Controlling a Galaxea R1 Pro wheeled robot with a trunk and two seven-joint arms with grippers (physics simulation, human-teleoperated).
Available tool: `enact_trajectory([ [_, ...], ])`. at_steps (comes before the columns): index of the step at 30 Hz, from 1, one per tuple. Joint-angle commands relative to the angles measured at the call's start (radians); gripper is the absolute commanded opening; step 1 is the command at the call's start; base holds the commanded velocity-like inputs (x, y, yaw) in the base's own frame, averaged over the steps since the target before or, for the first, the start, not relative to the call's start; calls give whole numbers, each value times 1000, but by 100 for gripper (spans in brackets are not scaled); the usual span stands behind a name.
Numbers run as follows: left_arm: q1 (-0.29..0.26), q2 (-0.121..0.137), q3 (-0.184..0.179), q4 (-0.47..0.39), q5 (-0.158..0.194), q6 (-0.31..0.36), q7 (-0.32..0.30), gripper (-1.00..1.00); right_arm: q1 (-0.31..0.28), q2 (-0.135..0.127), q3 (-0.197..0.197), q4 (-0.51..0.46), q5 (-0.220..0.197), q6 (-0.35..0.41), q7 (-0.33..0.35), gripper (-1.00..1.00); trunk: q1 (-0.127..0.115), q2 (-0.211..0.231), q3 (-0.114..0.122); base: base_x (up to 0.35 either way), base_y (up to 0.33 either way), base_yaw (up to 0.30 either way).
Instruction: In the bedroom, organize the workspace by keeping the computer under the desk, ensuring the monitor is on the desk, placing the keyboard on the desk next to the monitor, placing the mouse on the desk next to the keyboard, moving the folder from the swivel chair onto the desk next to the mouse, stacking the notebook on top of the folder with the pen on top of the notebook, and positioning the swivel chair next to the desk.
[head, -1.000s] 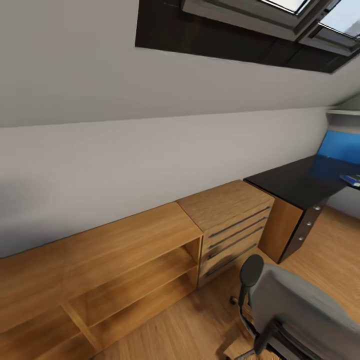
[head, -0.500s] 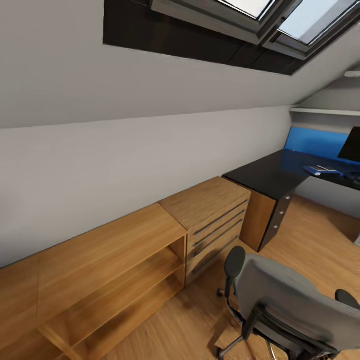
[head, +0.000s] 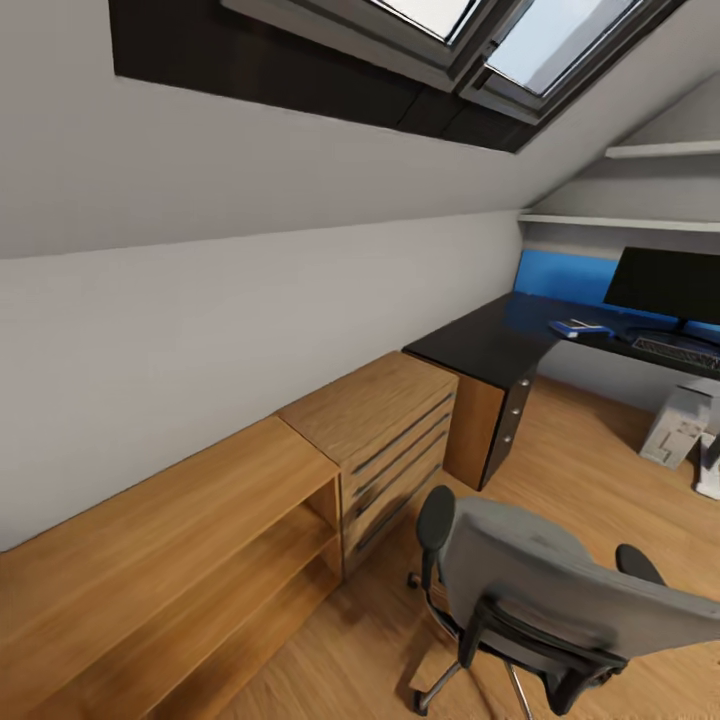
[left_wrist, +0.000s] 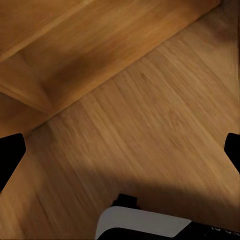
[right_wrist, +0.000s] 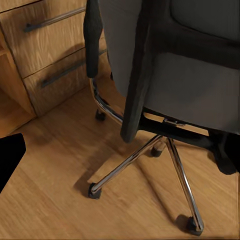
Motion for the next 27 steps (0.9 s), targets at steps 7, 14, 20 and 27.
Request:
enact_trajectory([
  [7,-1,1,-7,0,4,-2,8,100,-1,0,8,2,1,-1,-10,100,0,-1,-1,59,52,-300],
  [14,-1,1,-8,0,4,-2,7,100,-1,0,8,2,1,-1,-10,100,0,-1,-1,4,3,-300],
  [20,-1,1,-9,0,4,-2,8,100,-1,0,8,2,1,-2,-10,100,0,-1,-1,0,0,-300],
  [27,-1,1,-9,0,4,-2,7,100,-1,0,8,2,1,-2,-10,100,0,-1,-1,0,0,-300],
])
